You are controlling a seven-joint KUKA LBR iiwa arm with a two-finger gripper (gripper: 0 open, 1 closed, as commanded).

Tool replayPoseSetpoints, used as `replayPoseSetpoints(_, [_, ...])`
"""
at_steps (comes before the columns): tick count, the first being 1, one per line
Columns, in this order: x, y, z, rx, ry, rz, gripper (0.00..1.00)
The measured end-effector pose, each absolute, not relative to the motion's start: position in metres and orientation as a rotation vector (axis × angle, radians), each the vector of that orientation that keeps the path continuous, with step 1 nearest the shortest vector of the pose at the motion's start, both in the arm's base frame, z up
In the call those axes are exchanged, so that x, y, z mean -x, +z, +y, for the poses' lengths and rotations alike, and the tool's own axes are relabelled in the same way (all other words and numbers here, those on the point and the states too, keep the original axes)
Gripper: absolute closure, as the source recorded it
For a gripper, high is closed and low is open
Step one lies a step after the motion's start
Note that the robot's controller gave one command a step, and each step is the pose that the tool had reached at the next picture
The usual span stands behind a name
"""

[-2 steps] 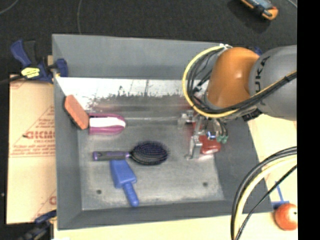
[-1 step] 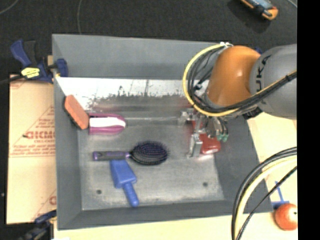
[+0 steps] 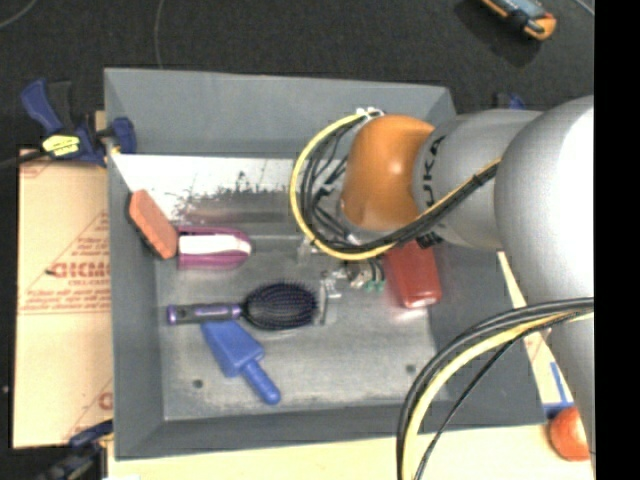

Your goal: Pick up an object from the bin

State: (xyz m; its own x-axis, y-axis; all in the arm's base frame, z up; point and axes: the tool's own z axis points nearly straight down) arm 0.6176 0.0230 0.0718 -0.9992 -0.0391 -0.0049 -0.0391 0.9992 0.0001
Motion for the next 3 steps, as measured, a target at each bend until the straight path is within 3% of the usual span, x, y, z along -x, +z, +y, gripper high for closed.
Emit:
replayPoseSetpoints(1, [-0.616,0.126,0.056,-0.086,-0.003,3.122,0.00])
replayPoseSetpoints(2, [-0.602,0.100,0.095,0.141,-0.003,3.133,0.00])
replayPoseSetpoints(3, [-0.600,0.072,0.117,0.354,-0.015,3.114,0.00])
